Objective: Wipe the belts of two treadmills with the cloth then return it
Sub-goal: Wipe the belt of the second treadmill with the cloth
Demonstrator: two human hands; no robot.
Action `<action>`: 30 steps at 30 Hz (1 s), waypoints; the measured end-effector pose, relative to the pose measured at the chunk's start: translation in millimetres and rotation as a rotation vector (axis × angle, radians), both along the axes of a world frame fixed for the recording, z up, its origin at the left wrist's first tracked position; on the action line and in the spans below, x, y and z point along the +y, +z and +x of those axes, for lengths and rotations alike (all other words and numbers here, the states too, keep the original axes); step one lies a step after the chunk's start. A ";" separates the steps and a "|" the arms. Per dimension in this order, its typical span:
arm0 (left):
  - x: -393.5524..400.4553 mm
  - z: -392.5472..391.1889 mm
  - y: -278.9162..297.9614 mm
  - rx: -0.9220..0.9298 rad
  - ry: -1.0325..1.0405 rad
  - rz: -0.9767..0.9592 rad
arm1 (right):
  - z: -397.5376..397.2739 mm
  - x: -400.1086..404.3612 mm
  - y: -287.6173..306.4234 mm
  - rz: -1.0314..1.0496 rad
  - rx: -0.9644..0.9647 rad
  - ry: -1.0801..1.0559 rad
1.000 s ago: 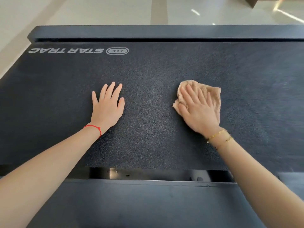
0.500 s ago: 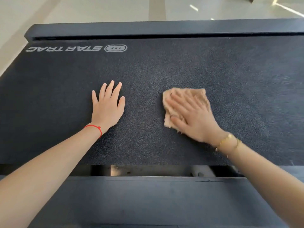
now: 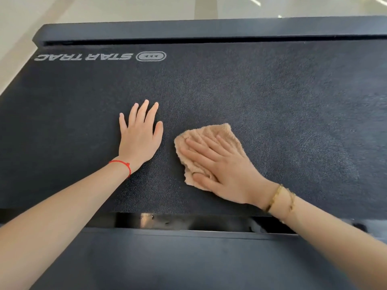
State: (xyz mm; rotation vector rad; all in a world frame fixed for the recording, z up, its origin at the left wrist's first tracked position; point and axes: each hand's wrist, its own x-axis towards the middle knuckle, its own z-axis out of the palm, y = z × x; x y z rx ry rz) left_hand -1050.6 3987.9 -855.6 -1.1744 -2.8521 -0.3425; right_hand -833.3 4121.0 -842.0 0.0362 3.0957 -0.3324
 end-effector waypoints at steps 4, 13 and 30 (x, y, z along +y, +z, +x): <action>1.4 -0.3 0.5 -0.001 0.005 -0.010 | -25.8 56.3 -0.5 0.008 0.008 -0.109; 2.7 -3.5 0.7 -0.001 0.019 -0.001 | -121.2 102.7 -0.2 -0.017 0.006 -0.494; 2.8 -4.9 -0.5 0.000 0.016 0.004 | -93.5 134.0 3.0 0.001 -0.041 -0.513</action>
